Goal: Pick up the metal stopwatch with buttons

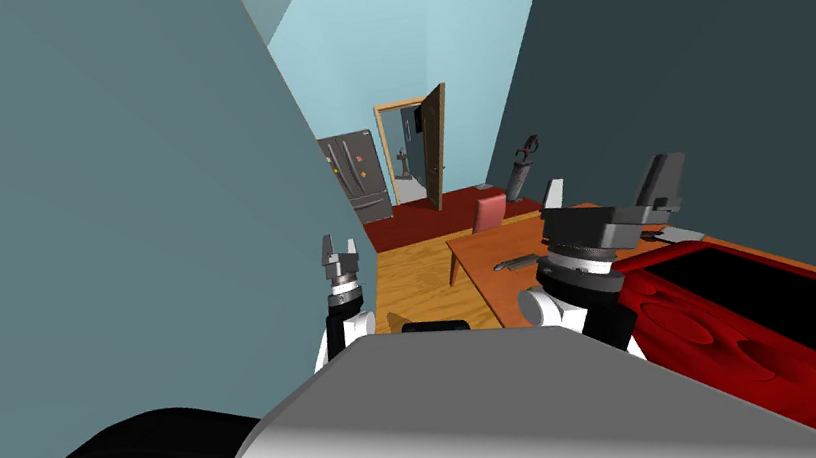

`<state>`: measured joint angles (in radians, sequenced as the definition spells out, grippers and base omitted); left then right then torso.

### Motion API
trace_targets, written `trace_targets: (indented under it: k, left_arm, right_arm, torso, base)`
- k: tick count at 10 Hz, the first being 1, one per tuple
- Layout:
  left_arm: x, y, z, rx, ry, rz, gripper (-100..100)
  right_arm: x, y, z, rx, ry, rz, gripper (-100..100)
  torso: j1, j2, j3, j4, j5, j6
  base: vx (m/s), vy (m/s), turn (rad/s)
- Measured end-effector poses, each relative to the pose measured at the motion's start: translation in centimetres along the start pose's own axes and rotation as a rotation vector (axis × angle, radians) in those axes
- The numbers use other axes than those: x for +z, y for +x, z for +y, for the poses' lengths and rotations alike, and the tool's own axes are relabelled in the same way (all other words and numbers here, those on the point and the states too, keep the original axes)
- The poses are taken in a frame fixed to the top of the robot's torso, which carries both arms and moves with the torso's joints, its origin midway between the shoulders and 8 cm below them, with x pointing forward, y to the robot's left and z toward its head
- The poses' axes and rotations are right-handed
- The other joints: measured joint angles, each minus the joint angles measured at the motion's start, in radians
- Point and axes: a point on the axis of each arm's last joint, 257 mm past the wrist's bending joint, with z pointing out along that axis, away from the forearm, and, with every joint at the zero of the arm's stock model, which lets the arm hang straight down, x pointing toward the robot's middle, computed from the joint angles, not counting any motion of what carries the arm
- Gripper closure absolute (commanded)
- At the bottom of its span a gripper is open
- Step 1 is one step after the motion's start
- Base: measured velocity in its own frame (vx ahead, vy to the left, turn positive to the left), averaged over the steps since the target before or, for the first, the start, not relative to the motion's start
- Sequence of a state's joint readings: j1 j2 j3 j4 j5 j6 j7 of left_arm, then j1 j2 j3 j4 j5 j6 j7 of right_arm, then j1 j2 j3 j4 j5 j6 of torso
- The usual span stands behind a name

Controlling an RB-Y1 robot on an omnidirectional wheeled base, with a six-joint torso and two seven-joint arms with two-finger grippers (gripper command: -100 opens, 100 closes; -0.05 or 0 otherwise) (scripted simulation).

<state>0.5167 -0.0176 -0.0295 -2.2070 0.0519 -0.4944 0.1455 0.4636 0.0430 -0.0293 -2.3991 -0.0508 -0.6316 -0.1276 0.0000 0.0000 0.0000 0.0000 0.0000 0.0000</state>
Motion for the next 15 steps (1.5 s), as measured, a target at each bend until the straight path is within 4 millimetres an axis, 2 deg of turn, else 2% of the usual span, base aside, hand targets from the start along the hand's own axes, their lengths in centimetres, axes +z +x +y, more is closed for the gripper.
trace_targets:
  k: [3, 6, 8, 15]
  left_arm:
    - [0.0, 0.0, 0.0, 0.0, 0.0, 0.0, 0]
    - [0.0, 0.0, 0.0, 0.0, 0.0, 0.0, 0]
    - [0.0, 0.0, 0.0, 0.0, 0.0, 0.0, 0]
    - [0.0, 0.0, 0.0, 0.0, 0.0, 0.0, 0]
  right_arm:
    - [0.2, 1.8, -1.5, -0.041, 0.024, 0.089, -100]
    - [-0.1, 4.5, -4.0, -0.125, 0.06, 0.222, -100]
    - [-0.3, 5.5, -5.4, -0.172, 0.075, 0.288, -100]
    - [-2.9, 10.0, -12.0, -0.396, 0.128, 0.562, -100]
  torso:
    - [0.001, 0.001, 0.001, 0.0, 0.0, 0.0]
    - [0.002, 0.001, 0.0, 0.0, 0.0, 0.0]
    - [0.001, 0.0, 0.0, 0.0, 0.0, 0.0]
    - [0.002, 0.0, 0.0, 0.0, 0.0, 0.0]
  base:
    - [-0.019, 0.025, 0.019]
    - [-0.015, 0.029, 0.029]
    - [-0.008, 0.026, 0.038]
    - [-0.008, 0.027, 0.029]
